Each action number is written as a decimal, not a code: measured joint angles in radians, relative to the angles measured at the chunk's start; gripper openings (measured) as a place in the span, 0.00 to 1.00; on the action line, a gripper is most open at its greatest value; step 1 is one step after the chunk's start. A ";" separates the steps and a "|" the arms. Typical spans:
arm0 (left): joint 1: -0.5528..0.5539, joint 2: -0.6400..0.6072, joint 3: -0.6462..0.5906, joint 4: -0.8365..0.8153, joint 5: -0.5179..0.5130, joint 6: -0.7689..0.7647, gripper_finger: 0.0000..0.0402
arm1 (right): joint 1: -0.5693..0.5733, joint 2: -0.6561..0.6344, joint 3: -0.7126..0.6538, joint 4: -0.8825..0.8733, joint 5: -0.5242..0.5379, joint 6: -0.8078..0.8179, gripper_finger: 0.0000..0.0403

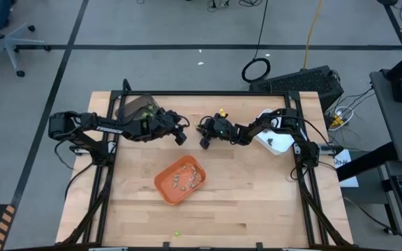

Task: Sort Halloween decoration
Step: Put the green spider toy into the black bin

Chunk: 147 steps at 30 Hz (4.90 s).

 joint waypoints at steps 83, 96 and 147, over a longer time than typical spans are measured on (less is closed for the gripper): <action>0.065 0.224 0.000 0.068 0.292 0.206 0.43 | -0.007 -0.011 0.084 -0.115 -0.006 -0.124 0.01; 0.038 0.223 0.000 0.068 0.290 0.203 0.43 | 0.032 -0.099 0.079 -0.237 0.000 -0.174 0.00; 0.094 0.212 0.002 -0.021 0.347 0.175 0.25 | 0.020 -0.008 0.239 -0.380 -0.080 -0.156 0.00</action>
